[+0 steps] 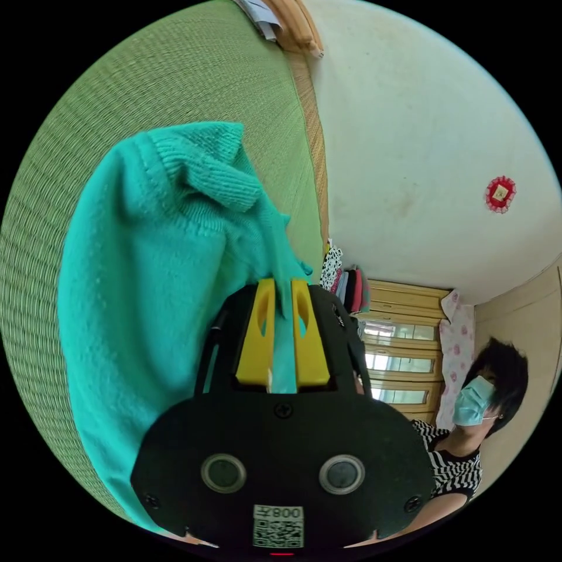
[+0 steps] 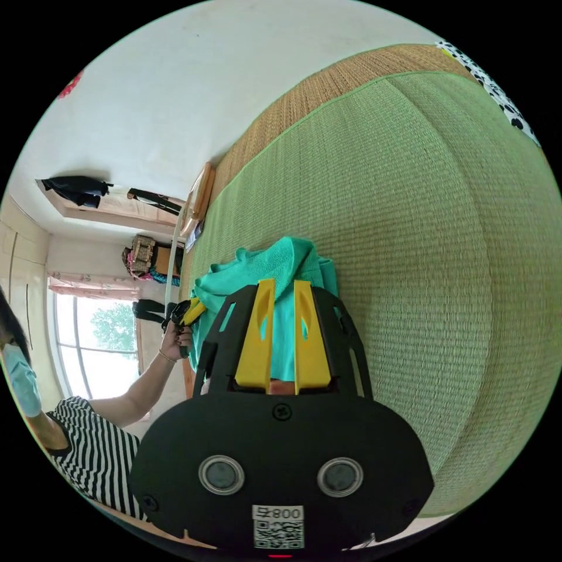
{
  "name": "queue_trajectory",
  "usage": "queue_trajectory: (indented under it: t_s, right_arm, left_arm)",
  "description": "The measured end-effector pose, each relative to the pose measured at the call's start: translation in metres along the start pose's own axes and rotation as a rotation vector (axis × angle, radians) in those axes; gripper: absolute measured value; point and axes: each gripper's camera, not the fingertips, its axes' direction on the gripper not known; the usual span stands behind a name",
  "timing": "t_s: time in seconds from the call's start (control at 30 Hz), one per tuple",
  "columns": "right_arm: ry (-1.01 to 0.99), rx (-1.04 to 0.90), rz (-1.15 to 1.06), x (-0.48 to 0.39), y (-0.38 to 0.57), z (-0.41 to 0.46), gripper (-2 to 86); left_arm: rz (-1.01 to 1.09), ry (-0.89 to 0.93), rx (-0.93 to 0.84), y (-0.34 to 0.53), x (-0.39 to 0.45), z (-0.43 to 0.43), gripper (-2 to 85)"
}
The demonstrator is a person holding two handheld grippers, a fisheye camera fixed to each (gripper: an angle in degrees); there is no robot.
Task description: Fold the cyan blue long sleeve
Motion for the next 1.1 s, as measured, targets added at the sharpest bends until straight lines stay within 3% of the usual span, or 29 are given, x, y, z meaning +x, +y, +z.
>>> queue_trajectory:
  t_s: [0.23, 0.77, 0.97, 1.1]
  right_arm:
    - [-0.04, 0.0, 0.015, -0.002, -0.013, 0.021, 0.7]
    - [-0.182, 0.075, 0.111, -0.005, -0.038, 0.04, 1.4]
    - [-0.15, 0.07, 0.019, -0.038, -0.025, 0.038, 1.7]
    - [-0.073, -0.074, -0.135, -0.096, -0.009, 0.079, 0.6]
  left_arm:
    - [-0.004, 0.052, 0.016, -0.028, -0.003, -0.013, 1.0]
    - [-0.053, 0.075, 0.072, -0.087, -0.011, -0.028, 1.7]
    - [-0.028, 0.104, 0.09, -0.086, -0.008, -0.042, 2.4]
    - [-0.043, 0.108, 0.096, -0.085, -0.01, -0.046, 2.4]
